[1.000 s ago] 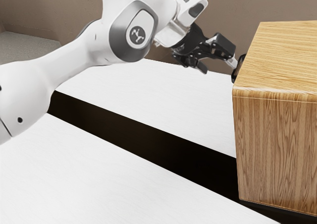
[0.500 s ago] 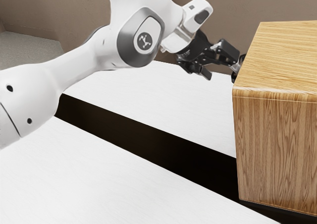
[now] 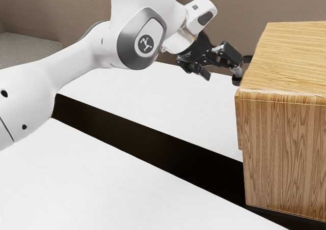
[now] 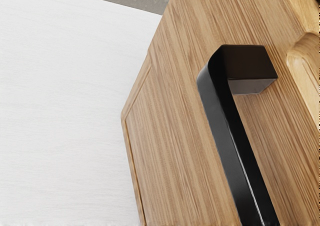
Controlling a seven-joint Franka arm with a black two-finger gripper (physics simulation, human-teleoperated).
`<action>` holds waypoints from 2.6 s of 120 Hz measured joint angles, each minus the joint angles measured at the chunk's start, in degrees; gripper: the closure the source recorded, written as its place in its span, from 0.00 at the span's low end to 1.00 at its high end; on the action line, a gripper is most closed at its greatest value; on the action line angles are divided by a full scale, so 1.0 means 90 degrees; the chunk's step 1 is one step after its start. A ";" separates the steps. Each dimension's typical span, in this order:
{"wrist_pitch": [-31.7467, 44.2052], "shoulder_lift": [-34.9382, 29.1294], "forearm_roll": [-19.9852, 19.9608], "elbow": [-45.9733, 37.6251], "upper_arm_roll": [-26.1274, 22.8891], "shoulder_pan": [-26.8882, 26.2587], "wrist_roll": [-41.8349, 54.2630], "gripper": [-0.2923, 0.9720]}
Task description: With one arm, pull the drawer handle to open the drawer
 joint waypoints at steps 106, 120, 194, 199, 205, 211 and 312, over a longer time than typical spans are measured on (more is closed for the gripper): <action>0.0040 -0.0834 -0.0028 -0.0810 0.0599 -0.0028 -0.0080 0.23; 0.0107 -0.0703 -0.0061 -0.0800 0.0598 -0.0026 -0.0084 0.23; 0.0182 -0.0635 0.0063 -0.0803 0.0566 0.0000 -0.0162 0.23; 0.0180 -0.0645 0.0069 -0.0821 0.0602 0.0000 -0.0165 0.23; 0.0178 -0.0665 0.0092 -0.0859 0.0629 0.0007 -0.0169 0.23; 0.0176 -0.0690 0.0119 -0.0907 0.0640 0.0009 -0.0172 0.23; -0.0242 -0.1063 0.0470 -0.1114 0.1037 -0.0048 -0.0240 0.23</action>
